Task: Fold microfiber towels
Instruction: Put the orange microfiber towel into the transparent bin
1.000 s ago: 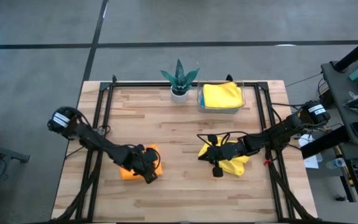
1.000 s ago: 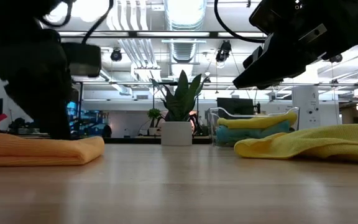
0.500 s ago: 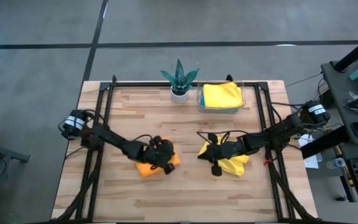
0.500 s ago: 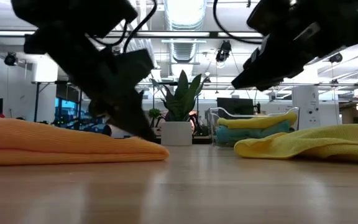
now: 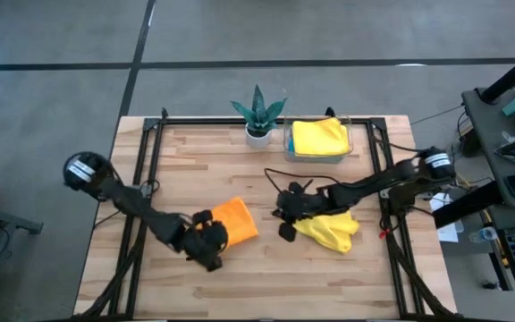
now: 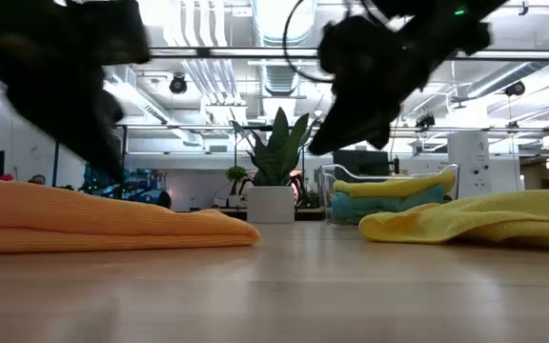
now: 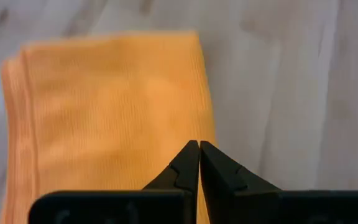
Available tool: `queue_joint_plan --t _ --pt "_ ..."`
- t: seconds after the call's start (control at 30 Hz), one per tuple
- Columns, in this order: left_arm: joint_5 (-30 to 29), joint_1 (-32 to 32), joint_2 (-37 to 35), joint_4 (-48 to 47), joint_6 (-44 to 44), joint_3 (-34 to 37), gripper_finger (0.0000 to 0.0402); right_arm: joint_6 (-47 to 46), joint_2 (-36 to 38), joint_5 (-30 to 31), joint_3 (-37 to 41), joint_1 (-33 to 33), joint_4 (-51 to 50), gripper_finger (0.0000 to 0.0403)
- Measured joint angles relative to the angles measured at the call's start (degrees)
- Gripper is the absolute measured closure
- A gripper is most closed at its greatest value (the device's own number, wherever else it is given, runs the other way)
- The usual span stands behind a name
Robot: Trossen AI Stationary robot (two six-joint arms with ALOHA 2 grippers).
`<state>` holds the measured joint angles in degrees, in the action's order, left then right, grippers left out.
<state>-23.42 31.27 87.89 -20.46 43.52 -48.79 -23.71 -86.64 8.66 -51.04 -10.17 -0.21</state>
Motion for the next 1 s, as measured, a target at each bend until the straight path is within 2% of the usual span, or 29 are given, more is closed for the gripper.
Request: queue_joint_plan --t 0.17,0.3,0.4,0.63,0.83,1.0 --pt "-0.82 4.74 0.26 -1.55 2.88 1.1 0.0401 -2.06 -7.1 -2.93 -7.76 2.66 -3.34 0.0393" --pt "-1.51 5.57 0.46 -1.49 6.3 2.99 0.0401 -2.69 -12.61 -4.97 -14.48 3.95 -7.03 0.0371" --pt "-1.25 5.7 0.46 -1.15 8.41 4.9 0.0401 -3.59 -16.28 -5.19 -19.35 4.74 -10.67 0.0338" --pt "-0.42 6.01 0.46 -1.04 10.73 8.03 0.0401 -6.34 -22.39 -6.48 -27.05 6.06 -13.9 0.0232" --pt "1.82 6.08 0.36 -0.95 11.59 7.41 0.0401 -9.44 -25.4 -10.56 -30.08 7.17 -14.76 0.0153" --pt "4.07 6.08 -0.77 -0.28 10.97 5.31 0.0401 -10.52 -26.04 -11.65 -31.05 7.32 -14.59 0.0112"
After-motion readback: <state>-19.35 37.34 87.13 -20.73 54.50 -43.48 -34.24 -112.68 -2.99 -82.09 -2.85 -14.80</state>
